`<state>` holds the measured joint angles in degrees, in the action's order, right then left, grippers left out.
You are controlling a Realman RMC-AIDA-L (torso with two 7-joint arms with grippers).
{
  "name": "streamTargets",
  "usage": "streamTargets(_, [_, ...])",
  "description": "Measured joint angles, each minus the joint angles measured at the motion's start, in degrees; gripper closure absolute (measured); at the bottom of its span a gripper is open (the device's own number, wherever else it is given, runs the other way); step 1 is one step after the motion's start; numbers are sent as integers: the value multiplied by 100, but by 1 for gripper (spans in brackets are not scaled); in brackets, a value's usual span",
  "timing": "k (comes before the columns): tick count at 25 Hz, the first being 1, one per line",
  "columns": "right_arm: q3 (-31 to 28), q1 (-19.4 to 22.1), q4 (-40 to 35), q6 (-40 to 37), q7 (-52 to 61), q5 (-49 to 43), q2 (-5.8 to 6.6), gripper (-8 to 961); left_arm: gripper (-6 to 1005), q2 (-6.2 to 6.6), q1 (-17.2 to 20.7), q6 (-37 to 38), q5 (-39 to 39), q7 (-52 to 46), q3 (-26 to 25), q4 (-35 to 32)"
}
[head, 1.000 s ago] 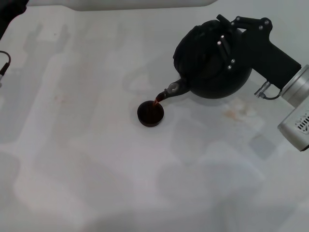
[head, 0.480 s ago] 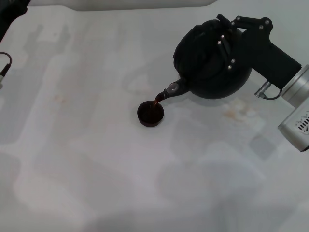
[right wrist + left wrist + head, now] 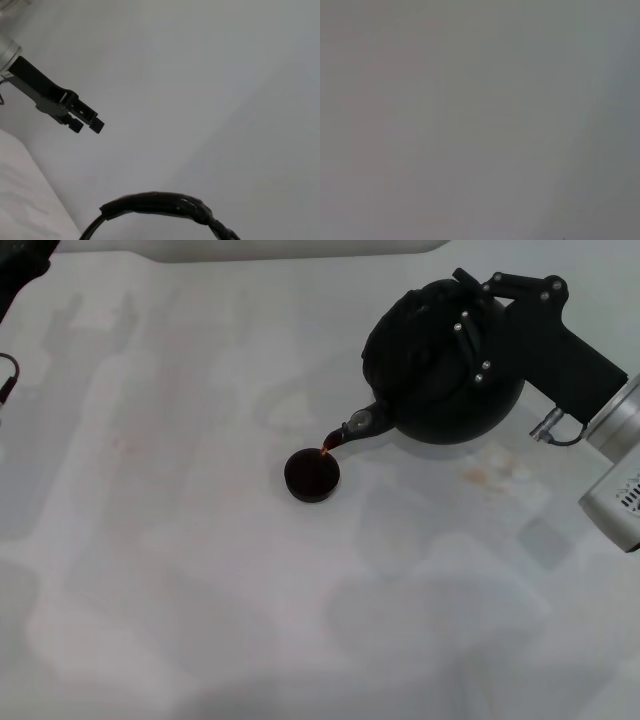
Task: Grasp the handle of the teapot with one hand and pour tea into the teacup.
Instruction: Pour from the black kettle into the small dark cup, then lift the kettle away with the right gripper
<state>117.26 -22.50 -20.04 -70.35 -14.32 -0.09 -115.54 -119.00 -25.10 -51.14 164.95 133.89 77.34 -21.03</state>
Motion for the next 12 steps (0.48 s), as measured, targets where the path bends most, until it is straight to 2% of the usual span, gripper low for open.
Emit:
streamTargets(3, [10,14,0,-6,246,24,4,840,224,0,0,0,2,-1,0,-23])
streamTargets(12, [-25,27,32,-95,2006,104,1,839,224,5,-37,-1,2,-4,-9,-6])
